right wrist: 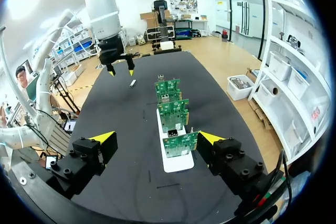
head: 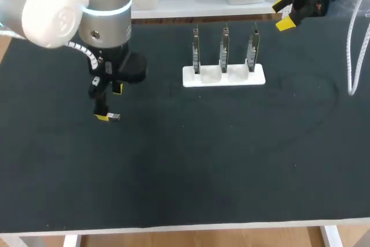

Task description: Pick up the optical module with the left hand, and insert it into the network port with the right hand.

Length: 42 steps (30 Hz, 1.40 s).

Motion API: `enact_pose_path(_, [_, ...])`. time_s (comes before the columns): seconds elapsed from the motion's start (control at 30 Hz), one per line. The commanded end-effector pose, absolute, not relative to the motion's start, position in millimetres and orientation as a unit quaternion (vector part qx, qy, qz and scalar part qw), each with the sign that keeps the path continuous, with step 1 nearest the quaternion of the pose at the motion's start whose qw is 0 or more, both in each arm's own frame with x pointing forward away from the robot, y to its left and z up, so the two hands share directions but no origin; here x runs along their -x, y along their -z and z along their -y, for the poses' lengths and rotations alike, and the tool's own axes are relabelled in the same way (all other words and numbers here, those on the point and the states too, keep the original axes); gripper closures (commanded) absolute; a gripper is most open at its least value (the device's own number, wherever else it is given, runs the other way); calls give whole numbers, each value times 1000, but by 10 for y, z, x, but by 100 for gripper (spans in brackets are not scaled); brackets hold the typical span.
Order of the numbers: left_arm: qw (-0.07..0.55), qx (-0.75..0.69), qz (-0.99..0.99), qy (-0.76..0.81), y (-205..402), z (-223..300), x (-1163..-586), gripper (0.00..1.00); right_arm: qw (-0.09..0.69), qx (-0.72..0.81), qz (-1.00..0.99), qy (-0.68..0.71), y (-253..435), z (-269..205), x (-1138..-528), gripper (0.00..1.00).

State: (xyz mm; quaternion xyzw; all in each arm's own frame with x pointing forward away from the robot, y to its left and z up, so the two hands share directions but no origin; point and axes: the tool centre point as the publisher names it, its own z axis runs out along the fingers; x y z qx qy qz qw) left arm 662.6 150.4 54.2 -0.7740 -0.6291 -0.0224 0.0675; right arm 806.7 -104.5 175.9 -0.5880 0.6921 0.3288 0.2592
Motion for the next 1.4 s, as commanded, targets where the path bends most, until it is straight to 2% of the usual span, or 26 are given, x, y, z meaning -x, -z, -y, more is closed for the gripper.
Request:
enact_pose_path(0.03, [62, 776, 628, 19, -440, -1532, -6636, 0, 261, 587, -694, -326, -1765, 1043, -8037, 0])
enact_pose_path(0.63, [16, 788, 613, 51, -339, -1484, -6638, 0, 261, 587, -694, -326, -1765, 1043, -8037, 0])
enact_pose_path(1.4, [39, 744, 664, 59, -180, -1608, -6773, 0, 261, 587, -694, -326, -1765, 1043, -8037, 0])
